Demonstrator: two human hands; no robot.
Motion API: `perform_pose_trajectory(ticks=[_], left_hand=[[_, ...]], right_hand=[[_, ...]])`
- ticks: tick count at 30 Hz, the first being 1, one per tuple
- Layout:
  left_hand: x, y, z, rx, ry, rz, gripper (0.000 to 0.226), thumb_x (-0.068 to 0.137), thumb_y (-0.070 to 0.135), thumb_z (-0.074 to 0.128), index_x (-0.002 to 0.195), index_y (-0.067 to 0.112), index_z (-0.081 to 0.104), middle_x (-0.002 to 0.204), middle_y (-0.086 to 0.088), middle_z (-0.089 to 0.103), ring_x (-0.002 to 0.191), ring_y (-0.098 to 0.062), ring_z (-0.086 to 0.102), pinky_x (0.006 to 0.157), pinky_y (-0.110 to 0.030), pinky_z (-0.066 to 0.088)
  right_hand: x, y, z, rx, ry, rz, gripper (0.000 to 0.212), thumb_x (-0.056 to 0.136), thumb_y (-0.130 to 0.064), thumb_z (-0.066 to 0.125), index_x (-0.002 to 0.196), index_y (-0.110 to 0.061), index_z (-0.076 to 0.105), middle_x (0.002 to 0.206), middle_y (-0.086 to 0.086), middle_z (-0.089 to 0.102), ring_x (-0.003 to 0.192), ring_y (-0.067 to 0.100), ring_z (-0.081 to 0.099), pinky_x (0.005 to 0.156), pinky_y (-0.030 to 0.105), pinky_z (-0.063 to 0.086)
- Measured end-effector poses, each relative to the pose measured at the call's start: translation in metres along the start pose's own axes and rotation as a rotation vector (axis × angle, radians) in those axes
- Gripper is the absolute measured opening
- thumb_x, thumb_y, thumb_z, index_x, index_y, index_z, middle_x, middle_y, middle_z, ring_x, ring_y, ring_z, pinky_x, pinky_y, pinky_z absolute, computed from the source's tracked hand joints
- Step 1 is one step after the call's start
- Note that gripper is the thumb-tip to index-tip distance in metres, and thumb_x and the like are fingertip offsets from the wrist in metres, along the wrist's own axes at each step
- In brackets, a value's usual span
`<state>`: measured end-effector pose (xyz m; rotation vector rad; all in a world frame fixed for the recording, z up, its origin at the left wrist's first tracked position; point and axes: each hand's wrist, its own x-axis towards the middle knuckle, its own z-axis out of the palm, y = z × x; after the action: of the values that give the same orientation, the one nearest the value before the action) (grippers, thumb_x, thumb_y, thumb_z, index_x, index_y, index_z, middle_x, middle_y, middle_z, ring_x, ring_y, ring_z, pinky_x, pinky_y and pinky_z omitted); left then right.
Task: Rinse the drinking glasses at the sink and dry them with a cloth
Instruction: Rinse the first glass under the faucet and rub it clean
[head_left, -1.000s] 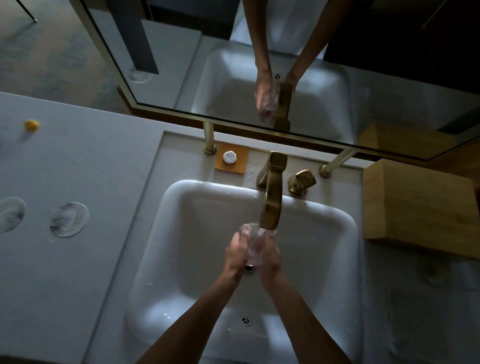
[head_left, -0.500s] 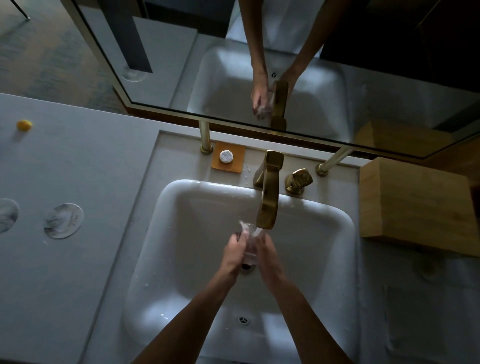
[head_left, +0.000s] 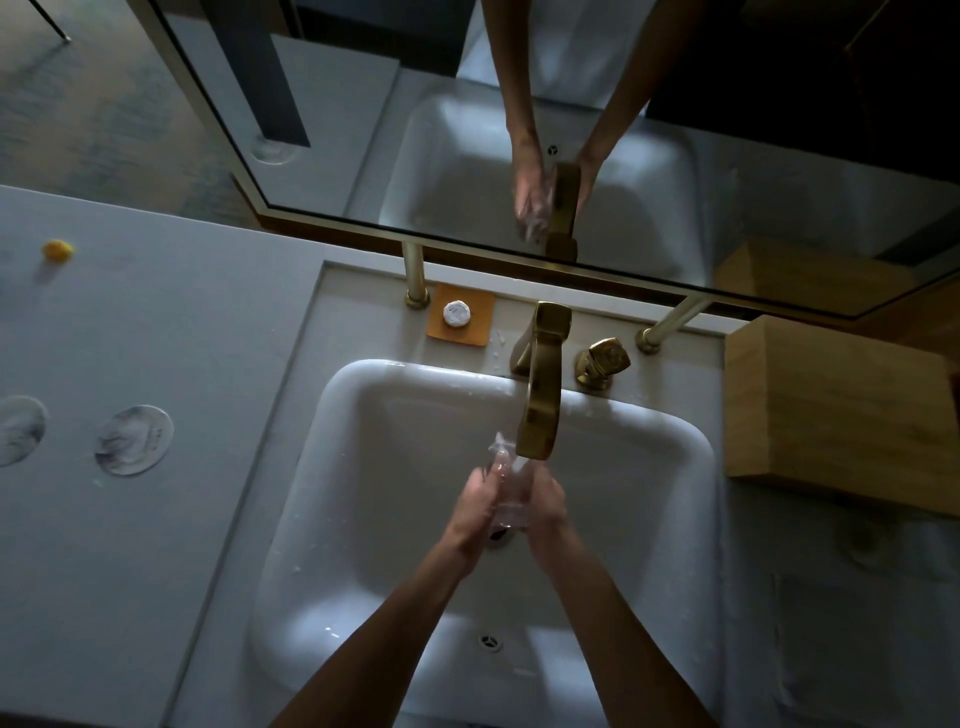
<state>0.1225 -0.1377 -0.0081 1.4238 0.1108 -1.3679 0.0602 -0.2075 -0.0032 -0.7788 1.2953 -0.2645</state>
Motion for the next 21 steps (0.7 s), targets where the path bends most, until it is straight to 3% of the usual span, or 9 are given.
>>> perform_pose_trajectory(ticks=[2,5,8,11,14,17,21], left_hand=[[0.000,-0.002,-0.006,-0.014,-0.001,0.013,0.058,0.089,0.055,0.063,0.126,0.012,0.054,0.120,-0.014,0.071,0.107,-0.029,0.071,0.088,-0.046,0.058],[-0.004,-0.001,-0.013,0.013,-0.056,0.020,0.039,0.102,0.035,0.051,0.134,0.014,0.046,0.120,-0.009,0.069,0.100,-0.021,0.071,0.072,-0.034,0.058],[-0.008,0.000,-0.021,0.005,-0.119,0.013,0.046,0.098,0.028,0.056,0.137,0.014,0.038,0.122,-0.013,0.065,0.093,-0.021,0.071,0.070,-0.036,0.061],[-0.008,-0.002,-0.032,-0.056,-0.178,-0.004,0.060,0.091,0.022,0.060,0.144,0.013,0.033,0.135,-0.019,0.058,0.111,-0.029,0.067,0.084,-0.044,0.060],[-0.010,0.002,-0.039,-0.051,-0.219,0.027,0.057,0.092,0.015,0.062,0.144,0.009,0.039,0.139,-0.020,0.058,0.121,-0.033,0.063,0.090,-0.042,0.059],[-0.012,0.010,-0.044,0.040,-0.244,0.079,0.062,0.085,0.016,0.072,0.141,0.012,0.046,0.135,-0.015,0.062,0.119,-0.031,0.064,0.093,-0.043,0.057],[-0.010,0.024,-0.048,0.218,-0.262,0.165,0.069,0.074,0.006,0.082,0.136,0.015,0.053,0.127,-0.006,0.066,0.109,-0.019,0.068,0.086,-0.032,0.057]], right_hand=[[-0.002,0.002,0.000,-0.005,-0.026,0.044,0.054,0.101,-0.044,0.040,0.116,0.001,0.065,0.105,0.020,0.072,0.100,0.040,0.068,0.077,0.044,0.055],[-0.008,0.003,-0.003,-0.026,-0.113,0.061,0.065,0.092,-0.057,0.042,0.122,-0.004,0.065,0.116,0.023,0.069,0.100,0.041,0.068,0.070,0.039,0.057],[-0.015,0.003,-0.012,-0.061,-0.188,-0.002,0.054,0.101,-0.045,0.038,0.125,-0.002,0.062,0.120,0.027,0.067,0.092,0.037,0.068,0.056,0.029,0.055],[-0.020,0.000,-0.022,-0.084,-0.274,-0.008,0.047,0.103,-0.037,0.039,0.125,-0.001,0.061,0.121,0.026,0.066,0.098,0.038,0.067,0.068,0.037,0.058],[-0.026,-0.007,-0.033,-0.076,-0.395,-0.023,0.037,0.101,-0.026,0.046,0.127,-0.005,0.061,0.124,0.021,0.066,0.103,0.031,0.068,0.079,0.039,0.059],[-0.034,-0.013,-0.041,-0.103,-0.533,-0.109,0.040,0.097,-0.003,0.053,0.137,-0.006,0.051,0.134,0.017,0.061,0.120,0.030,0.061,0.094,0.037,0.053],[-0.035,-0.019,-0.042,-0.283,-0.521,-0.254,0.058,0.082,-0.004,0.074,0.136,-0.012,0.053,0.136,0.010,0.060,0.129,0.027,0.055,0.107,0.047,0.045]])
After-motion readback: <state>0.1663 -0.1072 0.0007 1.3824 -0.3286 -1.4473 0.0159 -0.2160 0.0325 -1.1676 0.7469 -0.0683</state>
